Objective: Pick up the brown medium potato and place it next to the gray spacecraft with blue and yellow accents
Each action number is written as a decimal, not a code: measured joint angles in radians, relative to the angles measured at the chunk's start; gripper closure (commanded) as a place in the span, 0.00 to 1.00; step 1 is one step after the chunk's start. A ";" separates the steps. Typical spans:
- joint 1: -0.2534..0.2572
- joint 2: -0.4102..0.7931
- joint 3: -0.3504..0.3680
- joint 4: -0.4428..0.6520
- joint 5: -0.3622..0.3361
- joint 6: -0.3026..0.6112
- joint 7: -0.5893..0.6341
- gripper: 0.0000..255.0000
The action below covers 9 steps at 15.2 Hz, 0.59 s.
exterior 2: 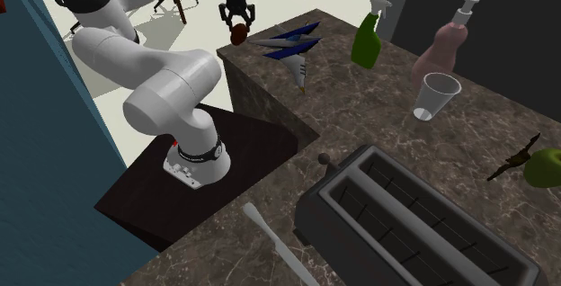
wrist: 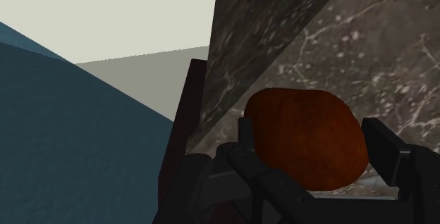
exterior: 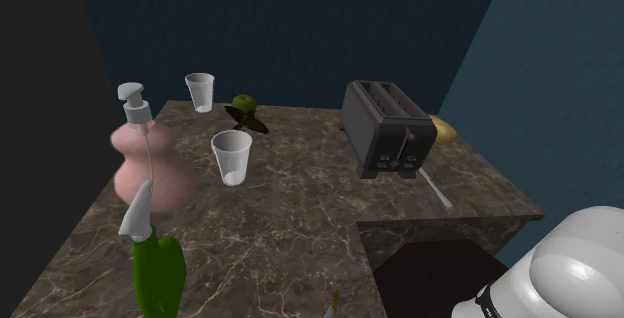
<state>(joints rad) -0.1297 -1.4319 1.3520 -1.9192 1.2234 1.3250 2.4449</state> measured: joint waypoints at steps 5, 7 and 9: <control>-0.002 -0.004 0.007 0.003 0.010 0.009 0.004 1.00; -0.003 -0.004 0.008 0.004 0.011 0.010 0.005 1.00; -0.002 -0.006 0.012 0.001 0.010 0.009 0.004 0.00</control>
<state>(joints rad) -0.1321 -1.4375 1.3635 -1.9179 1.2338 1.3338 2.4485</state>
